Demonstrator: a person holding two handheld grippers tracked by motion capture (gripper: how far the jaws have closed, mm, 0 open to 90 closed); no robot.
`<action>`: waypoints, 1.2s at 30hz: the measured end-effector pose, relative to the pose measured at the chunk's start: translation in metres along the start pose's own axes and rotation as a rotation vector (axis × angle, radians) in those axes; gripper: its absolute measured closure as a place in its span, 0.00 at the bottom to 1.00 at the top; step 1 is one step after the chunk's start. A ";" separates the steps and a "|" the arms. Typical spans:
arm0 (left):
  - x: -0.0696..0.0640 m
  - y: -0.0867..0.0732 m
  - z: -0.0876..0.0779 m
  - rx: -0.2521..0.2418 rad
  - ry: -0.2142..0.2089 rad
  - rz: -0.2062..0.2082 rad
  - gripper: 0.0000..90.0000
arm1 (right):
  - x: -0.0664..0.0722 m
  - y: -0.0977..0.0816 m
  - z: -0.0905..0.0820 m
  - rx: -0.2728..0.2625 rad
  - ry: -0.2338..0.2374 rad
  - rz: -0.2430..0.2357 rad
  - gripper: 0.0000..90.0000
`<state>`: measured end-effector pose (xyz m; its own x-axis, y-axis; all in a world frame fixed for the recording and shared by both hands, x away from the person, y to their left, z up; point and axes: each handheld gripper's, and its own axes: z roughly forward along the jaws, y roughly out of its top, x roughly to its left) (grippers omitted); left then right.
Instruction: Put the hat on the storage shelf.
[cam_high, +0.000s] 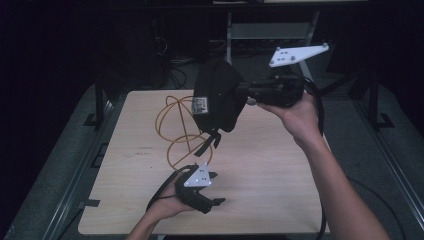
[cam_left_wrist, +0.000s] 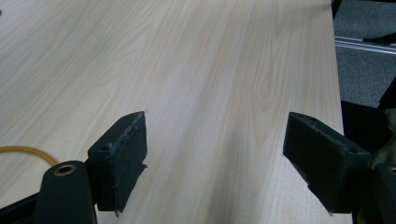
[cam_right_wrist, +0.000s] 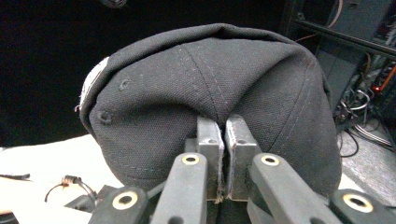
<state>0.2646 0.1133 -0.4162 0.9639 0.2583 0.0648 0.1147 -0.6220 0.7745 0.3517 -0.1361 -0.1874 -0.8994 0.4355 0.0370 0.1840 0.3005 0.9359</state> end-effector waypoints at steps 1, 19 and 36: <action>0.000 0.000 0.000 -0.003 0.003 -0.014 0.24 | 0.001 0.009 0.012 0.015 0.014 -0.011 0.96; 0.000 0.000 0.003 0.003 -0.013 0.009 0.24 | 0.008 0.044 0.125 0.193 0.095 -0.046 0.96; -0.001 0.000 0.001 -0.002 -0.017 0.023 0.24 | 0.022 0.043 0.170 0.302 0.046 -0.068 0.69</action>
<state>0.2639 0.1119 -0.4170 0.9703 0.2310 0.0718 0.0917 -0.6260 0.7744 0.4074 0.0303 -0.2057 -0.9294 0.3692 -0.0001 0.2260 0.5691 0.7906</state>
